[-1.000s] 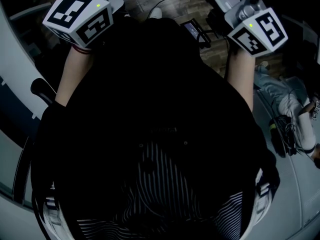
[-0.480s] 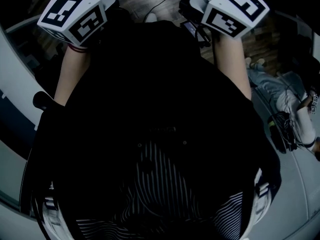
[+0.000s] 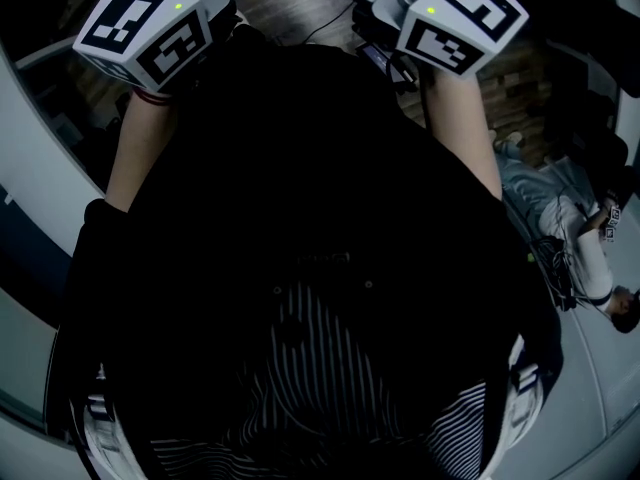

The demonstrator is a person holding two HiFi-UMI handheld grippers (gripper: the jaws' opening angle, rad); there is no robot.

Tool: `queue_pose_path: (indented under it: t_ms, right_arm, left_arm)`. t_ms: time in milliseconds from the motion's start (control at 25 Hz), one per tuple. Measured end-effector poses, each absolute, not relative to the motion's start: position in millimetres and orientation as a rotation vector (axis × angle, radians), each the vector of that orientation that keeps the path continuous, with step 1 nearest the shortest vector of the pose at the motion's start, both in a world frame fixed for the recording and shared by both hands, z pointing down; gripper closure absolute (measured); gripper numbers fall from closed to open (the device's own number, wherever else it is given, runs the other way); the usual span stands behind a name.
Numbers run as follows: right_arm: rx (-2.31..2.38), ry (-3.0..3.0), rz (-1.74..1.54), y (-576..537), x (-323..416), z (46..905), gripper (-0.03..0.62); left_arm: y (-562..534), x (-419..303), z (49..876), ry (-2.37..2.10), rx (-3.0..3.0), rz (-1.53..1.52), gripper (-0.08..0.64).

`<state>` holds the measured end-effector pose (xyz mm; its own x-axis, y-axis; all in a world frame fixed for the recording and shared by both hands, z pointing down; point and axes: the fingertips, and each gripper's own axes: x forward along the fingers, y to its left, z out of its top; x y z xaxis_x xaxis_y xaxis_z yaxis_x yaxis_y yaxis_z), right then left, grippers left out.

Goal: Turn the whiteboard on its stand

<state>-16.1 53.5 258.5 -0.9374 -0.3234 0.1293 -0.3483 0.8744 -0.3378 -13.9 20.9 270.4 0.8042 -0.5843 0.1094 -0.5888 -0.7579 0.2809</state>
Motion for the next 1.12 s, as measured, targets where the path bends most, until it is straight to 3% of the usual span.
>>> queue_pose_path:
  t_ms: [600,1120]
  right_arm:
    - [0.504,-2.921,0.535,54,-17,248,0.591]
    - [0.697,-2.906,0.423,18,24,198,0.591]
  left_arm:
    - [21,-16,257,-0.922,2.677,-0.049,0.558]
    - [-4,-29,246,-0.915,2.691,-0.078,0.558]
